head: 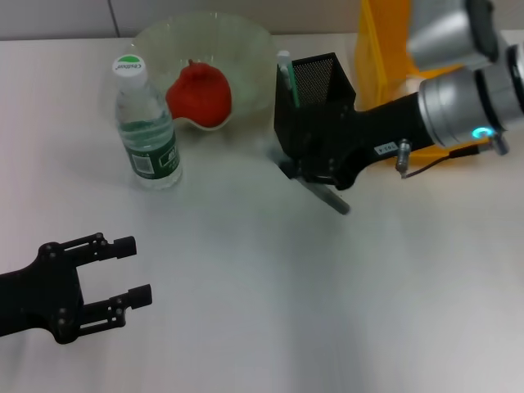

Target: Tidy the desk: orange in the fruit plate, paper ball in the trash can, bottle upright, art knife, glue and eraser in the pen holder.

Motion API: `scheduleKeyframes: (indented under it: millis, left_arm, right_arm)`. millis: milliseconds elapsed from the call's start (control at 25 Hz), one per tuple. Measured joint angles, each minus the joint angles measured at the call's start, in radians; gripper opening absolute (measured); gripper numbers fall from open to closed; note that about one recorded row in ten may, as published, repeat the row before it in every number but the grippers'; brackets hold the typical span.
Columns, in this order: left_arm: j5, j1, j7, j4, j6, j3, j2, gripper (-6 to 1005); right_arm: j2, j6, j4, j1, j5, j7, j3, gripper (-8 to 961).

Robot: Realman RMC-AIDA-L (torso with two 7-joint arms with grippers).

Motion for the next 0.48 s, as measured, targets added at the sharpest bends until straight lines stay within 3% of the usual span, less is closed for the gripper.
scheduleKeyframes:
  millis: [200, 280, 480]
  left_arm:
    - [0.0, -0.001, 0.0, 0.0, 0.0, 0.0, 0.0, 731]
    - [0.0, -0.001, 0.0, -0.001, 0.0, 0.0, -0.001, 731]
    - [0.001, -0.003, 0.0, -0.001, 0.001, 0.0, -0.005, 733]
  right_arm:
    - [-0.001, -0.005, 0.127, -0.056, 0.258, -0.245, 0.057, 135]
    - [-0.003, -0.011, 0.25, -0.066, 0.383, -0.398, 0.078, 135]
    - [-0.004, -0.046, 0.428, -0.067, 0.515, -0.62, 0.12, 134]
